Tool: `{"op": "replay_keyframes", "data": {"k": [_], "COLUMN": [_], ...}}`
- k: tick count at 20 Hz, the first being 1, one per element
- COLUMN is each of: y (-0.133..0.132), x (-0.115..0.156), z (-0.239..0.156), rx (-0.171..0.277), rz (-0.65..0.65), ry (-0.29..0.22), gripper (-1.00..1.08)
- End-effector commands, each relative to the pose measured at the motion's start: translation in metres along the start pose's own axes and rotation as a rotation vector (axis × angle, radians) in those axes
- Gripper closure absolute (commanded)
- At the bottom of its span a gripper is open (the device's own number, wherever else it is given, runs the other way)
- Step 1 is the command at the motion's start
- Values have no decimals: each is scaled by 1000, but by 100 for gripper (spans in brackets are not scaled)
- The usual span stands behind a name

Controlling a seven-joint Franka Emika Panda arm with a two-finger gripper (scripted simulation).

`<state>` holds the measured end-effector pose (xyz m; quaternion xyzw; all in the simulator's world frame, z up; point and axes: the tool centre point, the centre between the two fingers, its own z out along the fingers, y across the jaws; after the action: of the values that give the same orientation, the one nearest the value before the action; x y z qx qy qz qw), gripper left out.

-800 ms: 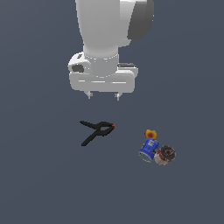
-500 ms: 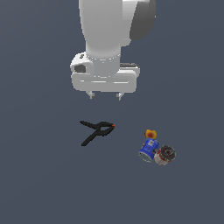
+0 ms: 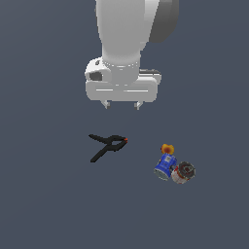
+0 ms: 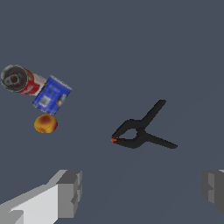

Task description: Pick up a designated object from a clutter of objects.

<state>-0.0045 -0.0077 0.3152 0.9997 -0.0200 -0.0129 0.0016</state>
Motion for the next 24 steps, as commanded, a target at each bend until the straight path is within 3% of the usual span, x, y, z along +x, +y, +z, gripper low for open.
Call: {"op": "replay_keyframes", "data": {"k": [1, 12, 24], "y": [-2, -43, -144], "x": [3, 41, 102], "z": [1, 24, 91], "rx": [-1, -14, -20], "rz": [-4, -68, -198], "ry": [0, 5, 16], "gripper": [-92, -92, -92]}}
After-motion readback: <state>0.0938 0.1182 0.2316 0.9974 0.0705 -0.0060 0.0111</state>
